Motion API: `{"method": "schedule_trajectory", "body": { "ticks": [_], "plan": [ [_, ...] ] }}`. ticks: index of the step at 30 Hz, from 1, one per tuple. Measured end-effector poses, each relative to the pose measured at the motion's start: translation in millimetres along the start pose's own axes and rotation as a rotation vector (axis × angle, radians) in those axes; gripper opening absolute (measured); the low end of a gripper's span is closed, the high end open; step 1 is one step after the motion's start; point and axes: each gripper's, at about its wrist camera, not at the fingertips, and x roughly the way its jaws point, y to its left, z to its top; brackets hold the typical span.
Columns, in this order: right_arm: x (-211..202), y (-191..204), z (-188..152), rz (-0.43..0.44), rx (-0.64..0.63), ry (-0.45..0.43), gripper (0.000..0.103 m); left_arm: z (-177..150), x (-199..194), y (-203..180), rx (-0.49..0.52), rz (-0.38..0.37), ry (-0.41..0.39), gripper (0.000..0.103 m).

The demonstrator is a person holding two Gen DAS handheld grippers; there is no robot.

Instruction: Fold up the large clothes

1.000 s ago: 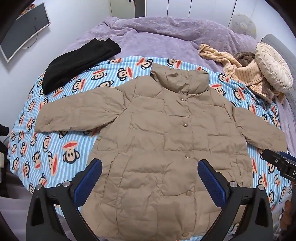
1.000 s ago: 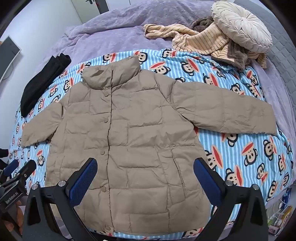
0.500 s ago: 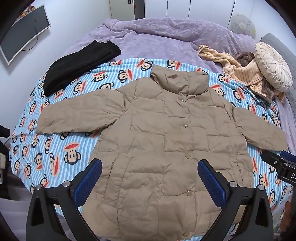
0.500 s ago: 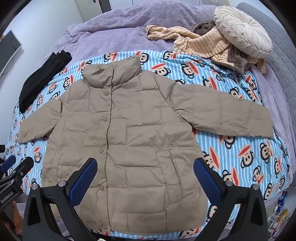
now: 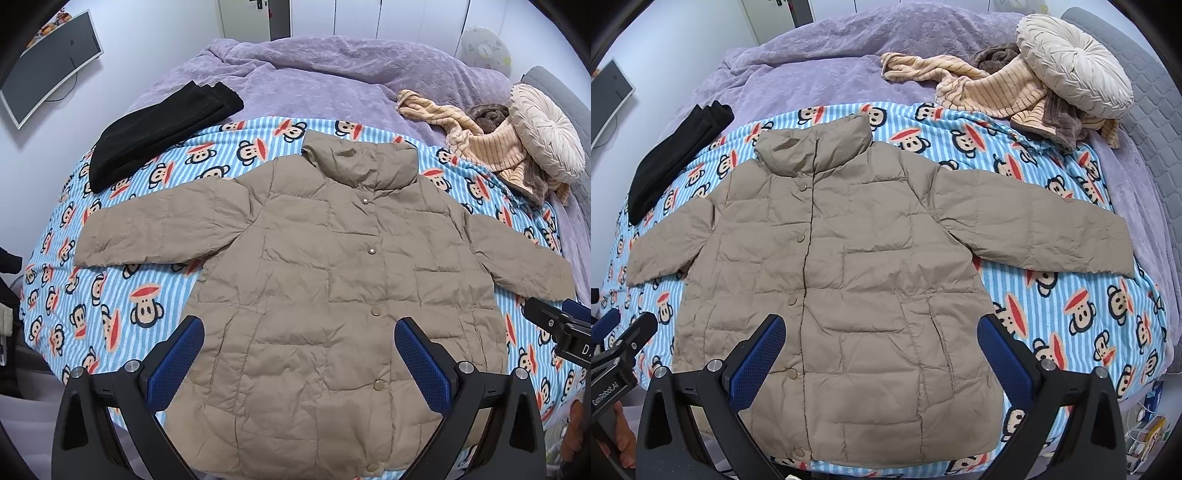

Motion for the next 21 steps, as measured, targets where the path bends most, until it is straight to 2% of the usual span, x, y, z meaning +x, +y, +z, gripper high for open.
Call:
{"method": "schedule_trajectory", "body": {
  "ticks": [21],
  "plan": [
    [-1.5,1.3,0.2,-0.003,0.0,-0.002,0.103,0.7,-0.2,0.9,0.0,0.0,0.0,0.103]
  ]
}}
